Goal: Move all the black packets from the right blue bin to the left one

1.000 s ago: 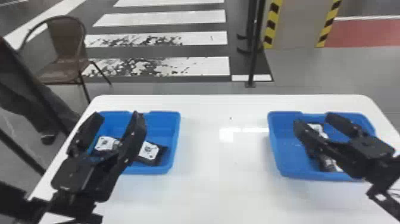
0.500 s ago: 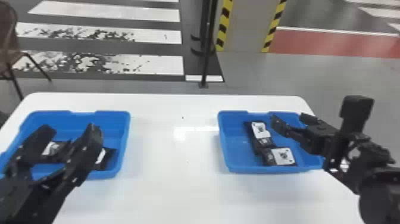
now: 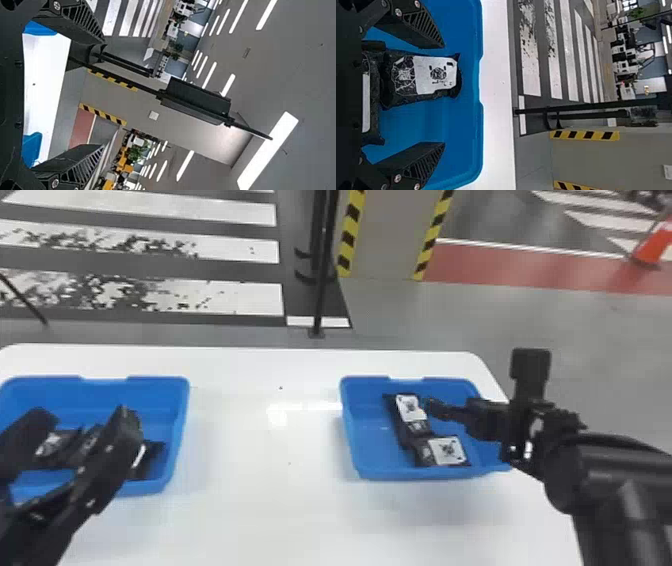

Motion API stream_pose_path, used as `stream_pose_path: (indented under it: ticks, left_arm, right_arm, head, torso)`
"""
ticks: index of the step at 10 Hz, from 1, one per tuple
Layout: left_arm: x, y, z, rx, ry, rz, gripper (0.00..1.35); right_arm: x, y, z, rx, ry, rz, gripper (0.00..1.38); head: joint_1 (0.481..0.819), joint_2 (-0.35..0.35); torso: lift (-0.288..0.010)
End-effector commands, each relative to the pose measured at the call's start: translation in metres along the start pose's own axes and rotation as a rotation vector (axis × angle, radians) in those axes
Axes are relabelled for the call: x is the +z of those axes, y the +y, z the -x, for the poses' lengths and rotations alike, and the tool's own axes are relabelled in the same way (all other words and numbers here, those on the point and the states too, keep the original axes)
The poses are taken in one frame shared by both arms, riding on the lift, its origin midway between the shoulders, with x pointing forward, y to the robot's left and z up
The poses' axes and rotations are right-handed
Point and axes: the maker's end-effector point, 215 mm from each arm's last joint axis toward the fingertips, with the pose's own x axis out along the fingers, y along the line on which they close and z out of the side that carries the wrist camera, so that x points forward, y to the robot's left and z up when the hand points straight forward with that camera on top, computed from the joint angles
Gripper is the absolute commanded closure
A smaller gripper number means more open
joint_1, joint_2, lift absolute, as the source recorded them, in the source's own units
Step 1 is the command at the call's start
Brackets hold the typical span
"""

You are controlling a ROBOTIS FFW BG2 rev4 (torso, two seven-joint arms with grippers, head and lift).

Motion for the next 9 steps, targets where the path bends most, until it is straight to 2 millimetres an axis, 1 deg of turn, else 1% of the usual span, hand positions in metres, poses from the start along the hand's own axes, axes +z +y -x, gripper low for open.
stream_pose_path:
  ticks: [1,3,5,6,9]
  left_arm:
    - [0.001,0.002,0.000,0.002,-0.001,-0.004,0.10]
    - [-0.001,0.002,-0.001,0.002,0.006,-0.001,0.10]
    - [-0.001,0.007,0.002,0.017,0.008,0.002,0.10]
    - [-0.002,0.007,0.001,0.013,0.010,0.005,0.10]
    - [-0.004,0.005,0.000,0.007,0.017,0.017,0.10]
  right_arm:
    - [-0.007,0.015,-0.021,0.034,0.045,-0.004,0.16]
    - [-0.013,0.027,-0.040,0.074,0.084,-0.015,0.16]
    - [-0.020,0.025,-0.045,0.065,0.119,-0.017,0.16]
    - [-0.026,0.021,-0.052,0.056,0.145,-0.017,0.16]
    - [-0.034,0.022,-0.064,0.057,0.180,-0.013,0.16]
  head:
    - [0.695,-0.187]
    - [0.695,-0.162]
    - [0.695,-0.139]
    - [0.695,-0.136]
    - [0.695,-0.139]
  torso:
    - [-0.140]
    - [-0.140]
    - [-0.140]
    - [-0.140]
    - [-0.140]
